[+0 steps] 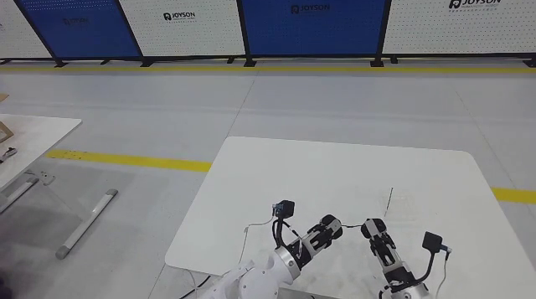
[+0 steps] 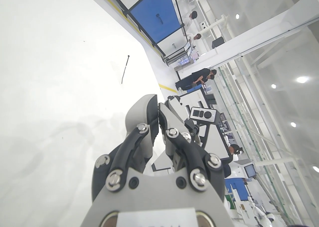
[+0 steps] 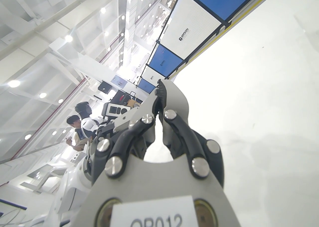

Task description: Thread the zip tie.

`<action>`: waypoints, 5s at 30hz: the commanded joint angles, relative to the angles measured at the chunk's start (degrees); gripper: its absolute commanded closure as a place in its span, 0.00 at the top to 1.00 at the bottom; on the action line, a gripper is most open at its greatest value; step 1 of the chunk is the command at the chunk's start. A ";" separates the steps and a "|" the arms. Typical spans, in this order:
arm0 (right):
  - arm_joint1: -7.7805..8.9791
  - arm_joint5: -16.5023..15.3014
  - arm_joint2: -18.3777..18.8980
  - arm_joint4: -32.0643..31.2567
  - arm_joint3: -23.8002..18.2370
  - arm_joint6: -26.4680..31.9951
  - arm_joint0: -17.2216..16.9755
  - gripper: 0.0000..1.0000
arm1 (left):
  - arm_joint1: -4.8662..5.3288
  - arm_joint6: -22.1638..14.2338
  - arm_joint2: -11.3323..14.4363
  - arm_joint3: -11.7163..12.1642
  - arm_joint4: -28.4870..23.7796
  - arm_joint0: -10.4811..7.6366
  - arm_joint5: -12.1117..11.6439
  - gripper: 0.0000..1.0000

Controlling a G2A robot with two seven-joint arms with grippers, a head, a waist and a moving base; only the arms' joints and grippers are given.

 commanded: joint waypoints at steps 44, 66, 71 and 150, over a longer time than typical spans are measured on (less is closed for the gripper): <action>-0.41 -0.24 -0.34 -1.03 -1.19 1.07 -0.54 1.00 | -0.44 1.76 -1.22 0.19 -4.89 0.44 0.39 0.00; 0.24 0.96 0.62 -7.38 -2.76 -0.75 -1.06 1.00 | -0.55 5.62 -4.79 -3.58 -11.22 2.15 1.39 0.00; 0.23 3.20 -0.13 -18.64 -2.65 -4.18 -0.84 1.00 | -0.31 4.97 -6.20 -5.36 -12.18 3.52 1.33 0.00; -0.15 -0.24 -3.31 -28.48 2.44 -2.73 2.75 0.37 | -1.42 5.62 1.45 -5.72 -3.26 3.21 4.15 0.00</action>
